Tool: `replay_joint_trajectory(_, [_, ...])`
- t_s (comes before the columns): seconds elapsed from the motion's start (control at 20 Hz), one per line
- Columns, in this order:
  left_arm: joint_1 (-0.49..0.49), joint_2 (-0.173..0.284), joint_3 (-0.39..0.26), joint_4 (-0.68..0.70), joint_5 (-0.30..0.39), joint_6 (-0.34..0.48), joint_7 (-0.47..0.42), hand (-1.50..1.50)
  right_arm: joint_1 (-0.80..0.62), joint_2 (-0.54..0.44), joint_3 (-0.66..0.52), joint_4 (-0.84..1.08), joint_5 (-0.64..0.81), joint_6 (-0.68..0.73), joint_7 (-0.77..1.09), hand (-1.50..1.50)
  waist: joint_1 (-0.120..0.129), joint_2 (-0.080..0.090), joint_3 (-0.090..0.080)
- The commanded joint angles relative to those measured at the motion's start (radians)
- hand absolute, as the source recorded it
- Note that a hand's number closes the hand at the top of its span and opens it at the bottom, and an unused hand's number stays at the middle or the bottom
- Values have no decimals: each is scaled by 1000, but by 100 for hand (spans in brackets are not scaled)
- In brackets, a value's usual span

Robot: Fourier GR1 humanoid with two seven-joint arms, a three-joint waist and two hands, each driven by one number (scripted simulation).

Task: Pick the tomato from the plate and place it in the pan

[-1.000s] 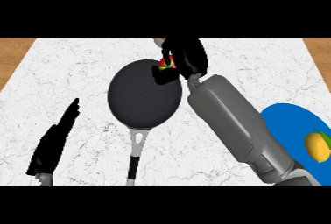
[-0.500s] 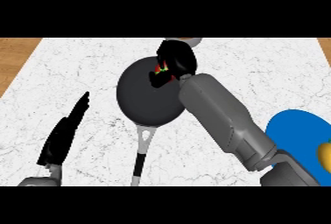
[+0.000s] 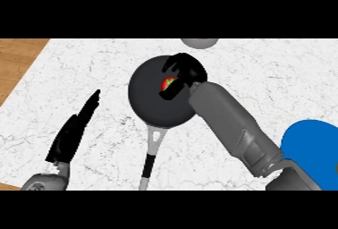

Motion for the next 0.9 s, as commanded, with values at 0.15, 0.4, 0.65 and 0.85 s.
replay_joint_trajectory(0.15, [28,1,-3,16,-13,5,-47,0,14,0,-72,-21,-181,-110,-146,-150,5,-3,0])
replay_joint_trajectory(0.4, [0,-8,6,46,-7,5,-36,0,-28,0,-123,-38,-264,-287,-213,-150,-7,-3,0])
replay_joint_trajectory(0.65, [36,-4,26,35,-4,20,-40,0,7,0,-215,-3,-355,-433,-298,-150,-53,-17,0])
replay_joint_trajectory(0.85, [54,15,58,8,7,22,-14,0,47,-13,-299,52,-388,-421,-435,-150,-95,-21,1])
